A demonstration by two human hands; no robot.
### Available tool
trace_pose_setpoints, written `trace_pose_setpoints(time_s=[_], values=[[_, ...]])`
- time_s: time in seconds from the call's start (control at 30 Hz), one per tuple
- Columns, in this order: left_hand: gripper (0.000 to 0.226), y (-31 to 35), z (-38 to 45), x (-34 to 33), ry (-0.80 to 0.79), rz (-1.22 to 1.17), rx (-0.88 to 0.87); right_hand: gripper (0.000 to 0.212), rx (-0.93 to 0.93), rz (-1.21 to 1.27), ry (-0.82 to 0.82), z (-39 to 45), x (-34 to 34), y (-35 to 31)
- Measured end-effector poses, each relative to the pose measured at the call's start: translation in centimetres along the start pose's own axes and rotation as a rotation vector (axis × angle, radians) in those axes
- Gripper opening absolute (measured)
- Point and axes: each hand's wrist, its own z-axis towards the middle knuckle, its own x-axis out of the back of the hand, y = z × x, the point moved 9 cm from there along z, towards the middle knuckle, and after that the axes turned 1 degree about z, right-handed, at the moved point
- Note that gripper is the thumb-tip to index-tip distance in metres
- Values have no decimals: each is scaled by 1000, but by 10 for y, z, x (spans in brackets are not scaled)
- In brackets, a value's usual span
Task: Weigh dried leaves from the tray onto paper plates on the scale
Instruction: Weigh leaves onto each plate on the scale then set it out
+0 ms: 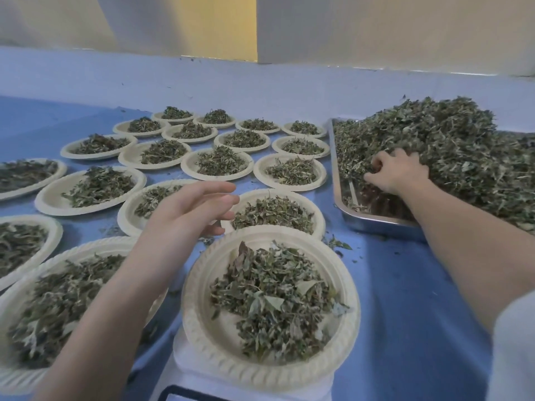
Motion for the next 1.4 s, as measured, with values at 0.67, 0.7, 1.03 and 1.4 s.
trace_pose_setpoints(time_s=[0.67, 0.7, 1.03, 1.4], values=[[27, -6, 3, 2, -11, -20, 12, 57, 222, -52, -287, -31, -27, -53], [24, -6, 3, 2, -10, -19, 12, 54, 207, -138, -292, -38, -32, -55], [14, -10, 5, 8, 30, -26, 34, 27, 171, 59, -47, -66, 6, -66], [14, -14, 5, 6, 31, -27, 55, 52, -379, 841, -25, -72, -3, 4]])
